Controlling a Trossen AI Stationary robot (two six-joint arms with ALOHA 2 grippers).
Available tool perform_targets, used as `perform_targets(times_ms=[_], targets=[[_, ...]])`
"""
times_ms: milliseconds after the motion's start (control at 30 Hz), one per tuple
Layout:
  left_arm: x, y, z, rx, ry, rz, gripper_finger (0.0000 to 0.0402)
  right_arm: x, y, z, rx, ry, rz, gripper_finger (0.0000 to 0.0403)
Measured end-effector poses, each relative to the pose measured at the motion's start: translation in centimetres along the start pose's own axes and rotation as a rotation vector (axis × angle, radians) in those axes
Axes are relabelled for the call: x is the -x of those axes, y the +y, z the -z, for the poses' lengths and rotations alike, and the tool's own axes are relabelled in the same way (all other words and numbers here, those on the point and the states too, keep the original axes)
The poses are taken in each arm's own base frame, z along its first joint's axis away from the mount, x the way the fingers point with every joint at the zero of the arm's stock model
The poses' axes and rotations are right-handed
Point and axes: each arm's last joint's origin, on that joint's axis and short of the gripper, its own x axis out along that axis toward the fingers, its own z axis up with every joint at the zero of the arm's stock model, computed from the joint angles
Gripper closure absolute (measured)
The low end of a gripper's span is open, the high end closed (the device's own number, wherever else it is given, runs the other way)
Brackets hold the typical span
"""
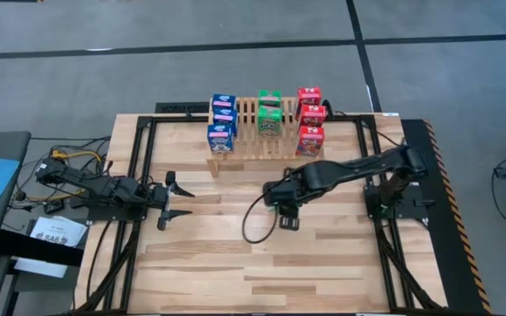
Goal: Stack cereal on shelf
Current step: Put the green cereal box on the shelf aligned with the other green cereal boxes
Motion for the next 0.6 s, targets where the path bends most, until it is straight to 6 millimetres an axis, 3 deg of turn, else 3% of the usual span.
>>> perform_targets(times_ms=[300,600], targets=[[-0.1,0.0,0.1,-0.005,0.017,0.002,0.0158,-1.6,0.4,0.4,0.089,0.106,0.021,0.0225],[-0.3,-0.1,0.4,-0.013,0.045,0.0,0.0158,-2.8,0.9,-0.5,0.164,0.047,0.031,0.0225]])
